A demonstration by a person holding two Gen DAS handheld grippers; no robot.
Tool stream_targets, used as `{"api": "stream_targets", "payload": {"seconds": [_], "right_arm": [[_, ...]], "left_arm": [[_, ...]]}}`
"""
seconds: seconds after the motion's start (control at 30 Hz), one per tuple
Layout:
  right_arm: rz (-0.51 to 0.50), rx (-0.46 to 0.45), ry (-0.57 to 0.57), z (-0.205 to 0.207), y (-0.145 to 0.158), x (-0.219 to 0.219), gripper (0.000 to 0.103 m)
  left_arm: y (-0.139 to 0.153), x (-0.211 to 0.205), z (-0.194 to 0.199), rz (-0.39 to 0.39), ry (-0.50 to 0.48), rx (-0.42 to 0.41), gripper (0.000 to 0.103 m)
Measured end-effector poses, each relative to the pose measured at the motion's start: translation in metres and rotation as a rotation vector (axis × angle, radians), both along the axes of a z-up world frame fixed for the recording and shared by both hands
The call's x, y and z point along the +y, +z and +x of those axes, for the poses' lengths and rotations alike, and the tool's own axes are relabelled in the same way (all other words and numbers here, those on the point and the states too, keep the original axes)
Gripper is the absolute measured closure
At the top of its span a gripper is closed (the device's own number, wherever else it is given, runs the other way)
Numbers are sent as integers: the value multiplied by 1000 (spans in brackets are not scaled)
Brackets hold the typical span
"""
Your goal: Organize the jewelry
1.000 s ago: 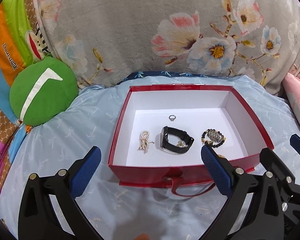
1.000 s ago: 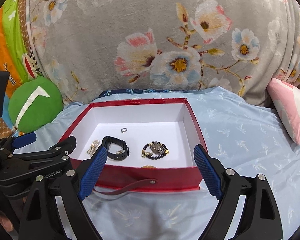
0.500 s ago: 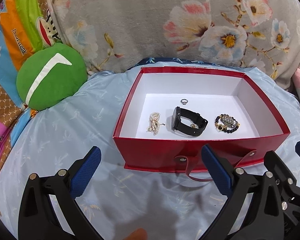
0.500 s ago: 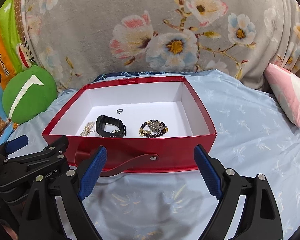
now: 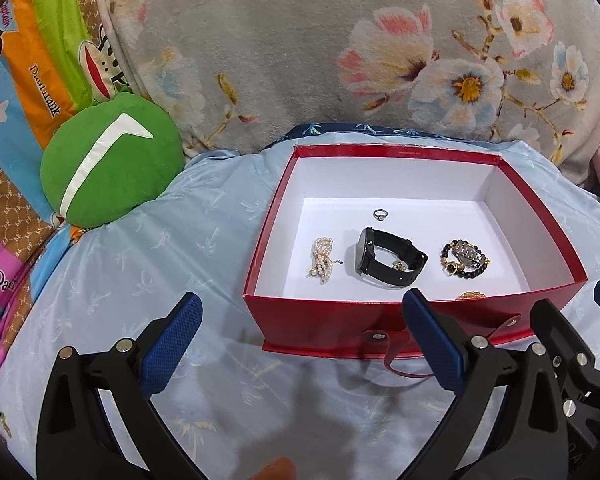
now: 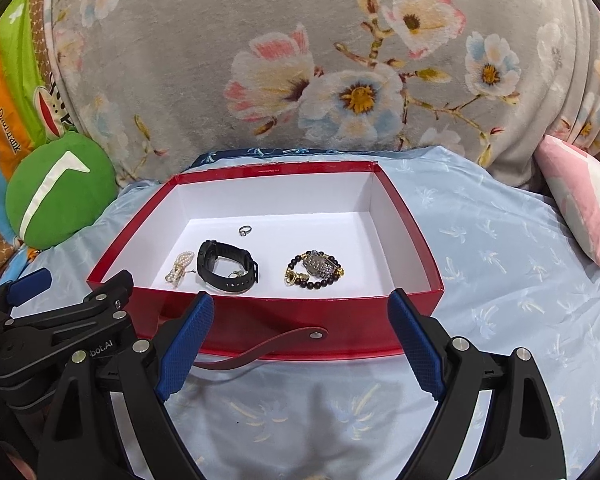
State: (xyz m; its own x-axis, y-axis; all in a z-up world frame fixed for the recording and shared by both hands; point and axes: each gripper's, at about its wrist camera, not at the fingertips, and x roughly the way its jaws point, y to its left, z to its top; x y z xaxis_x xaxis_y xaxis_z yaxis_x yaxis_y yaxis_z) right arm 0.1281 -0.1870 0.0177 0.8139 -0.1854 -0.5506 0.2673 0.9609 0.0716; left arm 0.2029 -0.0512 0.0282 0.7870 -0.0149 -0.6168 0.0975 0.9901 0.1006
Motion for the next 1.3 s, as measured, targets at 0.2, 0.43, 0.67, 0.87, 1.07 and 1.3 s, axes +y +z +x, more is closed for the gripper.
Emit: {"api": "stream_targets", "payload": {"seconds": [0.2, 0.43, 0.67, 0.87, 1.07, 1.3], "right_arm": [[26, -13, 6, 5, 4, -3, 17], [30, -14, 7, 13, -2, -6, 17], [28, -10, 5, 16, -4, -8, 17], [28, -11, 6, 15, -4, -8, 17], [29, -14, 4, 15, -4, -8, 17], [26, -14, 4, 15, -4, -9, 17]], "left_arm": [[8, -1, 6, 0, 4, -9, 5], [3, -4, 12, 9, 4, 1, 5], [0, -5, 15, 16, 4, 5, 5], [0, -6, 15, 17, 5, 6, 5], [1, -7, 13, 18, 2, 0, 5], [1, -7, 13, 16, -2, 5, 5]]}}
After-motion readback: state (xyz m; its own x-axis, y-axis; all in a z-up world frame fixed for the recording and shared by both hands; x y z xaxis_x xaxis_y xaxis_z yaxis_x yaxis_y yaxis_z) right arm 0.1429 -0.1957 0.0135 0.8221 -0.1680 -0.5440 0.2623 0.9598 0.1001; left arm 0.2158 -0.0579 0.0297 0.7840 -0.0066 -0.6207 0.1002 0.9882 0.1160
